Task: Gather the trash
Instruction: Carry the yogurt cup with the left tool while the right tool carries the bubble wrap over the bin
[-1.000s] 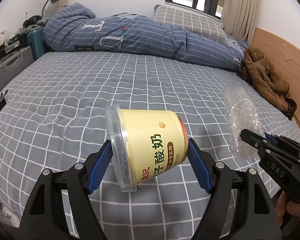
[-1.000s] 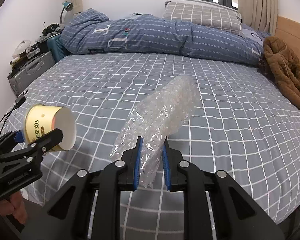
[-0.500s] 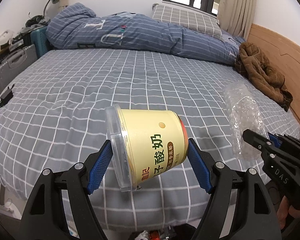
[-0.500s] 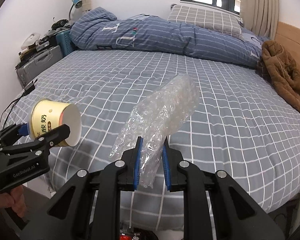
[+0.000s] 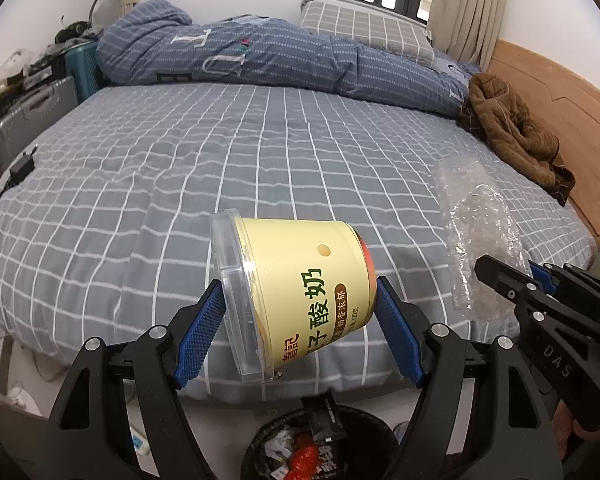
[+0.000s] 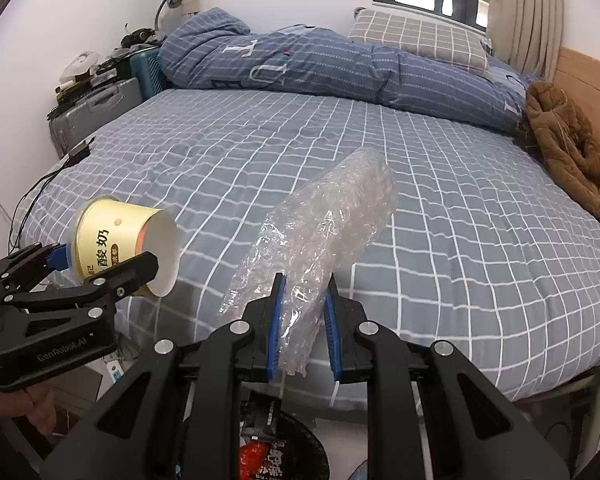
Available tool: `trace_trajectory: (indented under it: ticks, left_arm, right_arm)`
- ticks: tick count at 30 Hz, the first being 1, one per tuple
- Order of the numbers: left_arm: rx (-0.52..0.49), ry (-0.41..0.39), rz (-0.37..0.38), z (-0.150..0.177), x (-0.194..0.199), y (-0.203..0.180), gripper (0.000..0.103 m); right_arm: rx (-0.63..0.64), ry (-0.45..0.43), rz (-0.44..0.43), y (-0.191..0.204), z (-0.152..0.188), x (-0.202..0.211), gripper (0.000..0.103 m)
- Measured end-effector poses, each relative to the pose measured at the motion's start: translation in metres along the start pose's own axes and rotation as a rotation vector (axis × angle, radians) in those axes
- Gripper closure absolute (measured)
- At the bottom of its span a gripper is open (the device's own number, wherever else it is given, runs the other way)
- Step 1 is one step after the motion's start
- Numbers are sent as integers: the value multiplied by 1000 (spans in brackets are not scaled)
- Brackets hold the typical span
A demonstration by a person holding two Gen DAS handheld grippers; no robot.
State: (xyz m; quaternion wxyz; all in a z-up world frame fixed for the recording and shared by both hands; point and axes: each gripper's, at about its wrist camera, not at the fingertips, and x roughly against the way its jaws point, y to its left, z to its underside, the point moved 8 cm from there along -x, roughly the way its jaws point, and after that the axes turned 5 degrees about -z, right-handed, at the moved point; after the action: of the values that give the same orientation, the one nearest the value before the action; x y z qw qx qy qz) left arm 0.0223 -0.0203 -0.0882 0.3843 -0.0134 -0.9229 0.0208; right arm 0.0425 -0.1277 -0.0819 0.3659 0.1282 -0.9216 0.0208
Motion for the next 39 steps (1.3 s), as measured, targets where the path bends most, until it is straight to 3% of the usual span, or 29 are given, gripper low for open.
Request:
trace_trajectory:
  ticks: [19,39]
  left_arm:
    - [-5,41,0,58,35,-1,30]
    - [8,152,-31,133,63,10,30]
  right_arm:
    - [-6,48,-30,24,59,30,85]
    - [-43,152,-47,46,134,55,85]
